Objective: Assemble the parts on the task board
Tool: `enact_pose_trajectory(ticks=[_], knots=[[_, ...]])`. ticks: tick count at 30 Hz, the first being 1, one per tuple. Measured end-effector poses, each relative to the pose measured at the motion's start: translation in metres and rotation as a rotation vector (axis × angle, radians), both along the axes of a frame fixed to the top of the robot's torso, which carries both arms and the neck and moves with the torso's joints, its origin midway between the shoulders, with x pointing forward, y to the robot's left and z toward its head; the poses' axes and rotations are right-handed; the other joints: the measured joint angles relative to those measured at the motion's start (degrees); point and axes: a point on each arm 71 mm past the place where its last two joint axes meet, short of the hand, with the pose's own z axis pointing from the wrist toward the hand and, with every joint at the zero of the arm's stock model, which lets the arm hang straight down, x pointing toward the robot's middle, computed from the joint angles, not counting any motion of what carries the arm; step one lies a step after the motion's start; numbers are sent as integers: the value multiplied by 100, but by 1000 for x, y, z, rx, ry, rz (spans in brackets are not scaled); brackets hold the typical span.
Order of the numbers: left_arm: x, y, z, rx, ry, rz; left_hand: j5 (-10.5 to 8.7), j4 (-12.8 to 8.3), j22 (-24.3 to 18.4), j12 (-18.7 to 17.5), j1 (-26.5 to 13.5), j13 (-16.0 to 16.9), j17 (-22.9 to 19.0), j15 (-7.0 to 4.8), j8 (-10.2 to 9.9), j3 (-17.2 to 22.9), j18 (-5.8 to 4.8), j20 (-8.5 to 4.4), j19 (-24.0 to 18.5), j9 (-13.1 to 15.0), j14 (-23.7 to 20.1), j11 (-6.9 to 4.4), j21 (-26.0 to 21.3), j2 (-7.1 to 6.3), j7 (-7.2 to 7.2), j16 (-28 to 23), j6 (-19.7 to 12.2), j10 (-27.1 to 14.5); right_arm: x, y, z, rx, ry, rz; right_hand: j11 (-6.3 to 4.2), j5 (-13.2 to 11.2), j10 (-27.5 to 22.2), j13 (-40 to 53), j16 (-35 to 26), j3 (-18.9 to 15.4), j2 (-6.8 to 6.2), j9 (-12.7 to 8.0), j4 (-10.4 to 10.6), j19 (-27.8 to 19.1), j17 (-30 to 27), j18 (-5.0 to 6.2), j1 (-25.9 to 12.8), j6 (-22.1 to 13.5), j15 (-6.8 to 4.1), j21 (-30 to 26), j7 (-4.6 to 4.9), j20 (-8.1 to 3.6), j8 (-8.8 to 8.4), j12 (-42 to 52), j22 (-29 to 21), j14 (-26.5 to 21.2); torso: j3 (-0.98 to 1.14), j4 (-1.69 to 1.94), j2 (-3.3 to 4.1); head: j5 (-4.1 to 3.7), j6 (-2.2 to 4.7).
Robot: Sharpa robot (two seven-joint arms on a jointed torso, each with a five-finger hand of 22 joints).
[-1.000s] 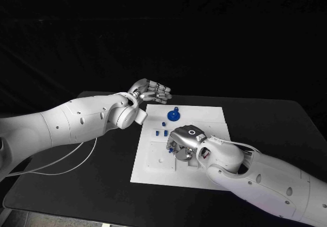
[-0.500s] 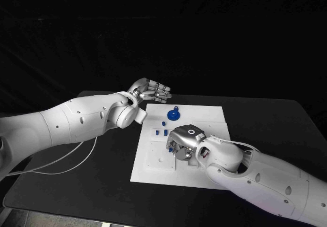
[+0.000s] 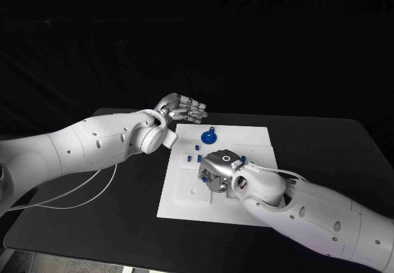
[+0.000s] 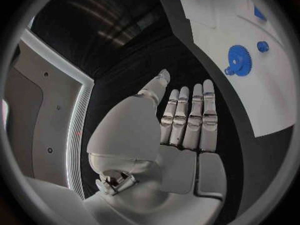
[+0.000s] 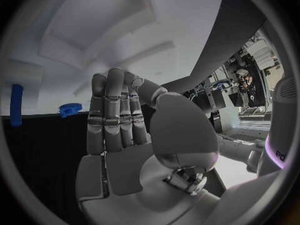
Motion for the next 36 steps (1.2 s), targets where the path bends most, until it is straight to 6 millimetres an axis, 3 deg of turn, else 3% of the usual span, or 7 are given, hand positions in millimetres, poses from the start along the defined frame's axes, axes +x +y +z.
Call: enact_pose_trajectory(ticks=[3,7,13,18,20,29,36], knots=[[0,0,0,0,1,-1,0,0,0,0,0,0,0,0,0,0,0,0,0,0,0,0,0,0,0,0,0,0,0,0,0,-1,0,1,34,194,-114,-1,0,-97,-52,-28,6,0,-22,-10,-55,-73,2,-32,56,0,0,0,36,-2,1,-7,0,3,-5],[0,0,0,0,2,-1,0,15,-13,0,0,0,0,0,0,-15,0,0,0,0,0,21,0,0,0,0,0,-21,0,-1,-1,1,0,0,62,218,-307,-16,0,-440,-24,-44,109,9,-34,66,-124,-245,1,-138,81,31,7,0,8,-2,4,-16,-3,7,-9],[0,0,0,0,3,-1,0,15,-13,0,0,0,0,0,0,-15,0,0,0,0,0,21,0,0,0,0,0,-21,1,-5,-2,11,2,-8,328,260,-1157,-51,27,-626,-204,-75,228,95,-52,70,-405,-894,144,-358,238,158,17,22,-224,1,8,-18,-3,-4,0],[0,1,0,1,4,0,0,15,-13,0,0,0,0,0,0,-15,0,0,0,0,0,21,0,0,0,0,0,-21,0,-13,-2,29,5,-18,399,303,-1568,-54,27,-1033,-371,-80,320,206,-148,113,-259,-1178,184,-591,215,268,17,21,-525,1,8,-13,-3,-13,5],[0,1,0,1,4,1,0,15,-12,0,0,0,0,0,0,-15,0,0,0,0,0,21,0,0,0,0,0,-21,-2,-15,-2,38,5,-17,411,303,-1579,-54,27,-1119,-382,-80,375,236,-188,113,-216,-1189,184,-654,209,298,17,21,-609,1,8,-11,-3,-16,9],[0,4,0,2,5,5,0,15,-27,0,0,0,0,0,0,-15,-1,0,0,0,0,21,0,0,0,0,0,-21,-5,-33,22,109,-21,-31,410,303,-1577,-54,62,-1052,-405,-80,481,277,-246,113,-134,-1188,183,-677,211,276,17,21,-650,1,7,-16,-4,-31,49],[0,5,0,2,6,7,0,15,-26,0,0,0,0,0,0,-15,0,0,0,0,0,21,0,0,0,0,0,-21,11,-63,53,159,-64,-101,388,303,-1492,-54,94,-626,-443,-79,447,252,-247,112,-96,-1080,183,-591,225,252,17,21,-382,1,3,-23,-10,-82,99]])
